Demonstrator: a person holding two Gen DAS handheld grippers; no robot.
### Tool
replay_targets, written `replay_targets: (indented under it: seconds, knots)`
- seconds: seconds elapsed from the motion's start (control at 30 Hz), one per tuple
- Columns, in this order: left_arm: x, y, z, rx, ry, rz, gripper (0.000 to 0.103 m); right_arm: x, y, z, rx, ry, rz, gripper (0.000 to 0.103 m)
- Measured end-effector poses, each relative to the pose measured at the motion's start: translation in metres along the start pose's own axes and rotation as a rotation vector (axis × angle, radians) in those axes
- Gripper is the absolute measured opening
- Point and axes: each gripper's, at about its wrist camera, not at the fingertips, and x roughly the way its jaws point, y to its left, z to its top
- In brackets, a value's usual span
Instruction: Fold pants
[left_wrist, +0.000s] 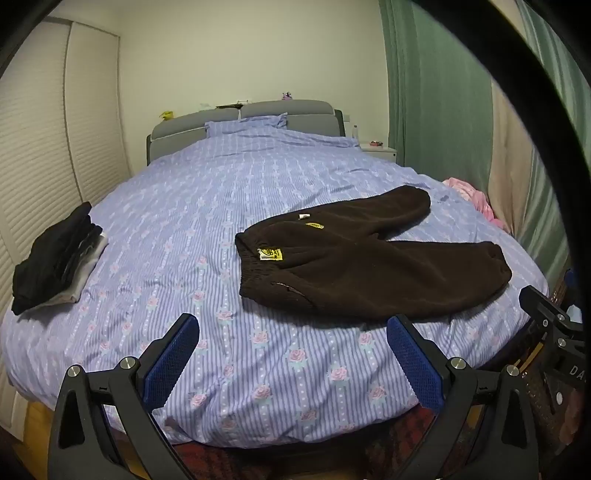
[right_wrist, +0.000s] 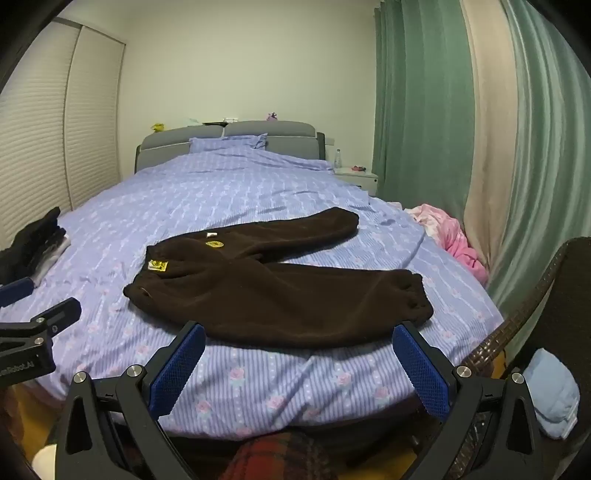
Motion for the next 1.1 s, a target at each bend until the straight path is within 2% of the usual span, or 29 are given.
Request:
replay_targets:
  seconds: [0.3, 1.1]
  knots:
    - [-0.001, 0.0, -0.001, 0.003, -0.022, 0.024, 0.103, 0.002, 0.006, 0.003, 0.003, 0.0, -0.001, 0.103]
    - [-0.007, -0.002, 0.006, 0.01, -0.049, 0.023, 0.103, -0.003, 0.006, 0.005, -0.009, -0.023, 0.025, 0.103]
